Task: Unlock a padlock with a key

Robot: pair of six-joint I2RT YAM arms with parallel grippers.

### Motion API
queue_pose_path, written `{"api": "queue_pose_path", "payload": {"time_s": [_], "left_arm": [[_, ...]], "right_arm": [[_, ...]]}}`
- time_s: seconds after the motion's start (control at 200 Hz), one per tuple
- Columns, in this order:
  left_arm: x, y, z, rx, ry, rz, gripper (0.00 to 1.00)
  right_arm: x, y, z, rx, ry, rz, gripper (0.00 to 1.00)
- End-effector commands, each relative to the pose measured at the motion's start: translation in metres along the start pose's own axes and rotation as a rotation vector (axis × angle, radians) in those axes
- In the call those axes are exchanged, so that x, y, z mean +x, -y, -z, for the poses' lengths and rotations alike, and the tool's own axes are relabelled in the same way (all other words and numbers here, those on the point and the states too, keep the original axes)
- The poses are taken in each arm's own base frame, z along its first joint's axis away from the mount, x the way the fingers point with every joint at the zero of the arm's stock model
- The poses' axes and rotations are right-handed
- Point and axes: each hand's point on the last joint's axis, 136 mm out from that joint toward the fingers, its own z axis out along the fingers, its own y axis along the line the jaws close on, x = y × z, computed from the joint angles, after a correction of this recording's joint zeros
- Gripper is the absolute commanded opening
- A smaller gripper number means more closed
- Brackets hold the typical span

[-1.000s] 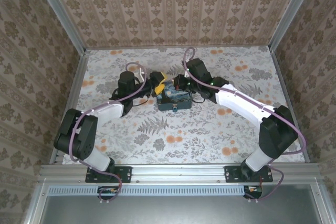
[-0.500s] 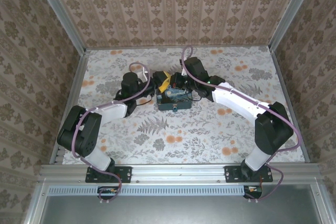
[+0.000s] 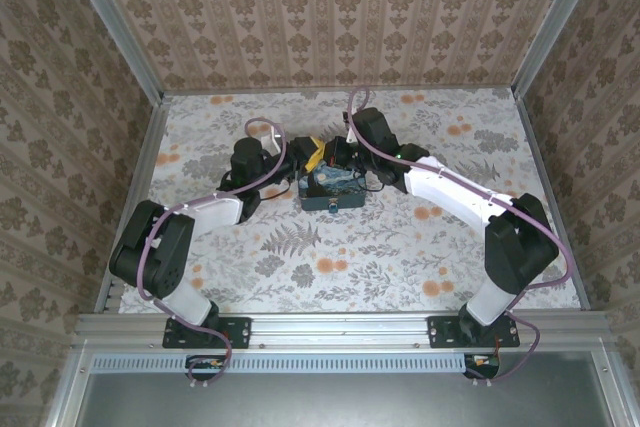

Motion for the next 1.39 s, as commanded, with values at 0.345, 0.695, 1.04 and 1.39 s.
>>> {"api": "queue_pose_path", "payload": {"time_s": [0.345,0.695,1.04,1.39], "left_arm": [[0.001,0.006,-0.004,0.021,-0.007,-0.024,0.21],[0.004,-0.001,-0.001,0.009,-0.006,-0.015,0.25],[0.005,-0.003,-0.001,0.005,-0.008,-0.014,0.18],[0.007,-0.011,-0.001,-0.017,-0.007,-0.010,0.28]], "right_arm": [[0.002,0.007,-0.008,-0.011,-0.003,-0.022,0.00],[0.001,0.012,-0.012,-0.005,-0.005,-0.031,0.00],[0.004,0.014,-0.014,-0.005,-0.010,-0.037,0.00],[0.001,0.011,-0.005,-0.011,0.002,-0.031,0.00]]}}
